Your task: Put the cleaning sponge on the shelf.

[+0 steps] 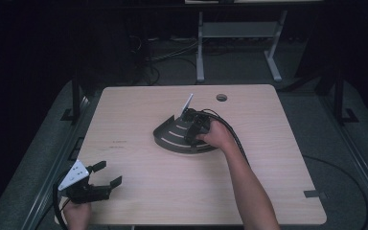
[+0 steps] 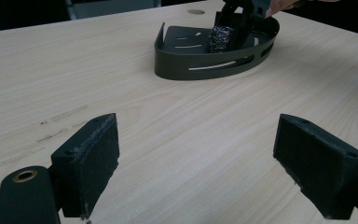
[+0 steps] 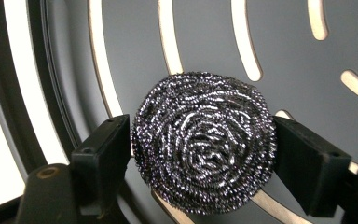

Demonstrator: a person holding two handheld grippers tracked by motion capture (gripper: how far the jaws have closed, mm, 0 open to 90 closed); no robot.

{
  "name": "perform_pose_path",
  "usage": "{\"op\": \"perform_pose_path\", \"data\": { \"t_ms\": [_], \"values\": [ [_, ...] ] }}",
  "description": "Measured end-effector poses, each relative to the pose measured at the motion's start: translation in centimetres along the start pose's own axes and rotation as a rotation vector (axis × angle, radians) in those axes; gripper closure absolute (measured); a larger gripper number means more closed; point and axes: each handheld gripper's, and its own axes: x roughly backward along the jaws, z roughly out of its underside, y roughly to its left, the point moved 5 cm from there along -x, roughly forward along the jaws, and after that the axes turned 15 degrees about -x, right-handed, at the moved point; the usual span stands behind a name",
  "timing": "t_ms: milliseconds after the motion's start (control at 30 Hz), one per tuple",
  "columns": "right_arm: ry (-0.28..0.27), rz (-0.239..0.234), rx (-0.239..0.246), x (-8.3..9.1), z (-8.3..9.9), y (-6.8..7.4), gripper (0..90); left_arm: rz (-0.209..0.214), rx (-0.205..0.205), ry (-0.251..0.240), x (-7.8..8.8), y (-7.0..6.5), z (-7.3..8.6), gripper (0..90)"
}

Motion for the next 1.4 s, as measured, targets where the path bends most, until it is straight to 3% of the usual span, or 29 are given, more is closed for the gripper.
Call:
{"op": "perform_pose_path", "data": {
  "t_ms": [267,467,767,1400],
  "values": [
    [-0.023,-0.025,-0.025,0.1,0.5,-0.3,19.1,0.002,-0.004,0.004,-0.1,-0.1,0.0,13.7],
    [-0.032,-0.025,-0.017,0.4,0.6,-0.3,18.6,0.001,-0.004,0.005,-0.1,-0.1,0.0,13.7],
    [-0.075,-0.025,-0.029,2.2,0.6,-0.5,18.6,0.004,-0.003,0.005,-0.3,-0.1,-0.1,13.7],
    [-0.104,-0.023,-0.026,4.8,2.0,-0.8,18.6,0.016,-0.011,0.014,-0.9,0.0,-0.2,13.7]
  ]
}}
